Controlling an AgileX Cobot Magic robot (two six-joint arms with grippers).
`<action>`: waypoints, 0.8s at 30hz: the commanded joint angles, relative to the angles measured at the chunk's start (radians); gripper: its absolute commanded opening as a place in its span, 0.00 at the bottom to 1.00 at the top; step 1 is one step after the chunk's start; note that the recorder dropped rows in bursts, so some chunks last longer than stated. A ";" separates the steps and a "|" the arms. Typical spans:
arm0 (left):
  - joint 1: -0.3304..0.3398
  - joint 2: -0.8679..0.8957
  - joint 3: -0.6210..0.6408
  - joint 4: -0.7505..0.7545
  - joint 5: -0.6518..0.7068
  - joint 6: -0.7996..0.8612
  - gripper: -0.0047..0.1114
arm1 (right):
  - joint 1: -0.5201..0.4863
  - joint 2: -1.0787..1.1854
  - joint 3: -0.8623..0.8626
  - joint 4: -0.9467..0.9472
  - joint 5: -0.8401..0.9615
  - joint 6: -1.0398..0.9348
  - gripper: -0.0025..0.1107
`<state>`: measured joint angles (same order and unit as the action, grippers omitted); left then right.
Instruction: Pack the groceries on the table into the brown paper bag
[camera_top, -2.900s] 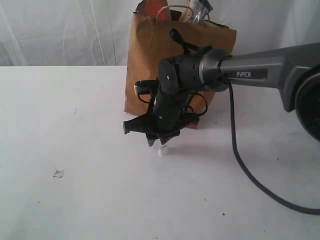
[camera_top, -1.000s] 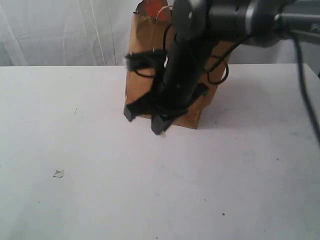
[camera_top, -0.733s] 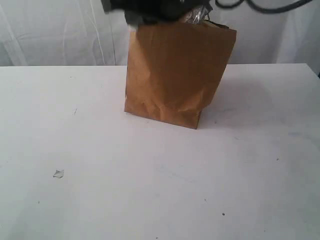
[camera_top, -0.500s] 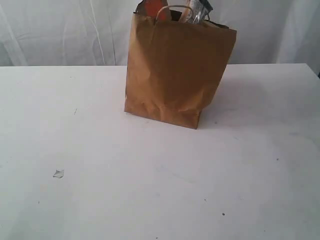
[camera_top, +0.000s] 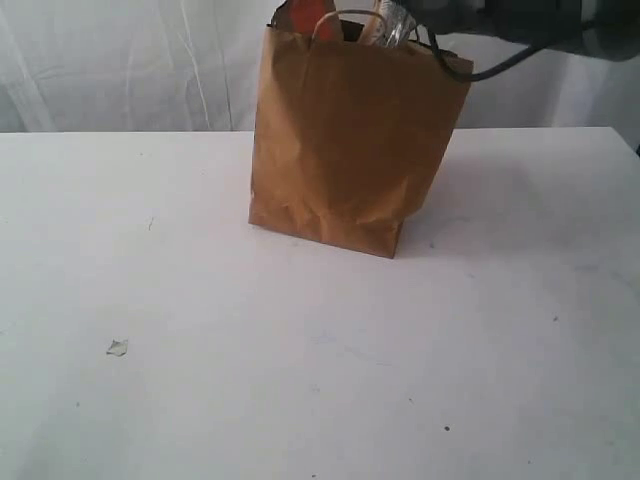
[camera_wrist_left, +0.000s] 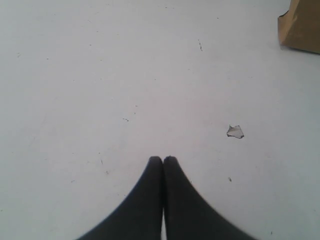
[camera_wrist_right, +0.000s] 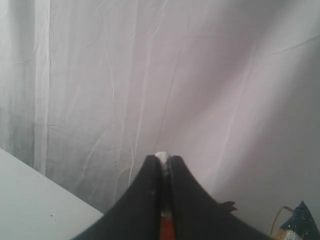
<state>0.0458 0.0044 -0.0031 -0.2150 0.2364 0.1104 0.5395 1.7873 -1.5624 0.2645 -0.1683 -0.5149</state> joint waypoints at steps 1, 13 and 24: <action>0.002 -0.004 0.003 -0.008 -0.004 -0.001 0.04 | -0.002 -0.055 0.005 0.047 0.143 -0.003 0.02; 0.002 -0.004 0.003 -0.008 -0.004 -0.001 0.04 | -0.250 -0.037 0.191 -0.035 -0.036 0.589 0.02; 0.002 -0.004 0.003 -0.008 -0.004 -0.001 0.04 | -0.242 0.079 0.152 -0.316 -0.200 0.973 0.02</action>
<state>0.0458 0.0044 -0.0031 -0.2150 0.2364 0.1104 0.2923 1.8574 -1.3981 0.1033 -0.3182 0.3113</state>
